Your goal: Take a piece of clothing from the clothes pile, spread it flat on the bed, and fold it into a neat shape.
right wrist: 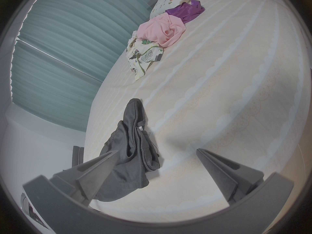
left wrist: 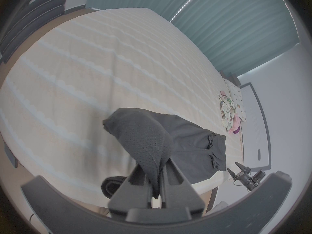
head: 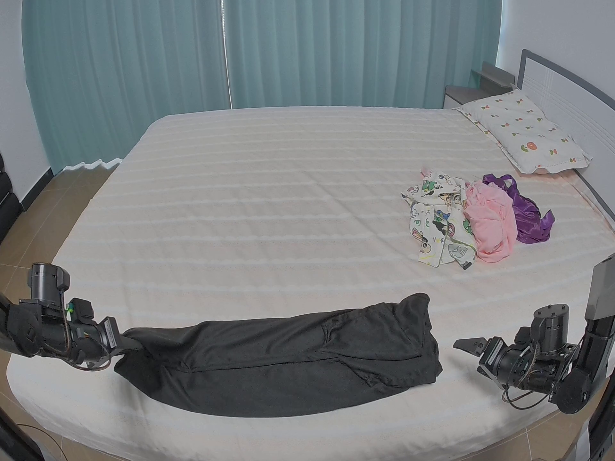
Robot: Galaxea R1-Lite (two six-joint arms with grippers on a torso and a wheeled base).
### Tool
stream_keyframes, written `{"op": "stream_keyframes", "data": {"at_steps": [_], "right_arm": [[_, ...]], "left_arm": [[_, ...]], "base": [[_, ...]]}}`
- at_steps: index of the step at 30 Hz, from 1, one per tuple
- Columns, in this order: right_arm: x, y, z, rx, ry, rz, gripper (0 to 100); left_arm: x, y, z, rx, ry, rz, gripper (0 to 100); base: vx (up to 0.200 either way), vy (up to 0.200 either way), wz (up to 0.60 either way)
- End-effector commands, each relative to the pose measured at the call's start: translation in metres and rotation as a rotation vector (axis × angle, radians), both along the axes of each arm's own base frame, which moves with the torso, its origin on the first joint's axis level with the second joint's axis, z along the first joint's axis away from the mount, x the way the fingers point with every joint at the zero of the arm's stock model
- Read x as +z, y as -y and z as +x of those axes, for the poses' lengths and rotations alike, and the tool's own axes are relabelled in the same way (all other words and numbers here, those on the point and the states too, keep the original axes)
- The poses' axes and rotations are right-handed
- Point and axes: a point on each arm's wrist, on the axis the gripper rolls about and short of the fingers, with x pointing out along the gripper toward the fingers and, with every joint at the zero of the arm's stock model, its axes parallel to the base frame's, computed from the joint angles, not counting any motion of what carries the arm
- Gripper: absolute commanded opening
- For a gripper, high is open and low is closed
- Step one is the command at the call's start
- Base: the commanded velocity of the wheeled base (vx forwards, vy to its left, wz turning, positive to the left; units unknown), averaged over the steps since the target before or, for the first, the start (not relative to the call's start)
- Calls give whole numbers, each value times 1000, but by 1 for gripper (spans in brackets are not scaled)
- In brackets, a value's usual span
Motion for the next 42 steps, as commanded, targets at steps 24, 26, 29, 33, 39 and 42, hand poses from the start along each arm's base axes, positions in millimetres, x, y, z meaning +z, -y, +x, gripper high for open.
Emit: {"op": "stream_keyframes", "data": {"at_steps": [24, 26, 29, 33, 39, 42], "right_arm": [[-2, 0, -4, 7, -21, -5, 100], [-3, -1, -4, 9, -24, -6, 100], [-3, -1, -4, 11, -23, -6, 100], [-3, -2, -5, 15, -23, -6, 100], [-3, -2, -5, 17, -24, -7, 100], [-3, -2, -5, 17, -26, -7, 100]], "left_arm": [[40, 124, 14, -147, 72, 51, 0], [42, 128, 16, -158, 60, 50, 0], [46, 141, 21, -177, 47, 34, 0], [45, 152, 30, -186, 41, 18, 0], [40, 169, 43, -208, 40, 27, 0], [42, 178, 51, -195, 49, 20, 0]], "base": [[0, -192, 0], [0, -200, 0], [0, -200, 0], [0, -200, 0], [0, -200, 0], [0, -67, 0]]}}
